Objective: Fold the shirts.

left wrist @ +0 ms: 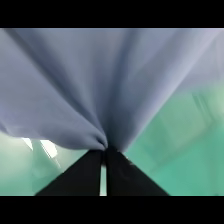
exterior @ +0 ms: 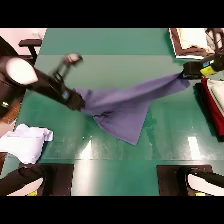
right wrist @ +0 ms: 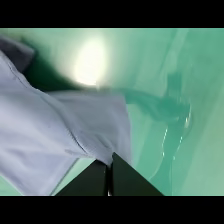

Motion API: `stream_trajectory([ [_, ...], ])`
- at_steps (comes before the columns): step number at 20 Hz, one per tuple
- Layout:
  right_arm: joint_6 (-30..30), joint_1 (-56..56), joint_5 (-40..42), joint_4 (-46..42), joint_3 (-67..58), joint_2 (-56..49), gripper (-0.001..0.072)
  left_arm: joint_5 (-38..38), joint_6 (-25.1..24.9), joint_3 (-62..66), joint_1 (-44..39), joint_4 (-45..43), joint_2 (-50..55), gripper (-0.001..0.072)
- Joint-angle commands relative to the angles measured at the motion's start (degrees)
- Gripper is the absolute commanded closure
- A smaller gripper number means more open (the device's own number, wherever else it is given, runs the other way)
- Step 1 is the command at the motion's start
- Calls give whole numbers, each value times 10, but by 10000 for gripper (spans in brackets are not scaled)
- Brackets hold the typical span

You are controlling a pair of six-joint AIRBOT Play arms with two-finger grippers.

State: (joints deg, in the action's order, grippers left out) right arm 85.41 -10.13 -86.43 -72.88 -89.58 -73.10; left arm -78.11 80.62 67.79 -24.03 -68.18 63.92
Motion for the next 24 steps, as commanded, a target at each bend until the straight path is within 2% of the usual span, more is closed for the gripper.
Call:
stream_trajectory([
  [1, 0, 7, 20, -6, 48, 11, 696, 13, -1, -73, -68, 31, 2, 680],
  [2, 0, 10, 26, -6, 56, 16, 696, 25, -2, -72, -85, 37, 2, 591],
  [3, 0, 15, 31, -6, 63, 21, 696, 43, -3, -72, -96, 44, 2, 259],
  [4, 0, 17, 36, -4, 67, 24, 696, 63, -5, -72, -99, 44, 2, 1],
  [7, 0, 17, 38, -2, 68, 23, 696, 112, -5, -44, -60, 8, 2, -7],
  [11, 0, 17, 39, -2, 68, 23, 696, 209, 13, -15, 96, -22, 4, -6],
  [15, 0, 17, 40, -2, 68, 21, 696, 206, 13, -15, 227, -10, 71, -6],
  [21, 0, 17, 40, -2, 68, 21, 695, 189, -89, -15, 264, 96, 203, -6],
  [24, 0, 17, 40, -2, 68, 21, 695, 172, -130, -16, 264, 162, 228, -5],
])
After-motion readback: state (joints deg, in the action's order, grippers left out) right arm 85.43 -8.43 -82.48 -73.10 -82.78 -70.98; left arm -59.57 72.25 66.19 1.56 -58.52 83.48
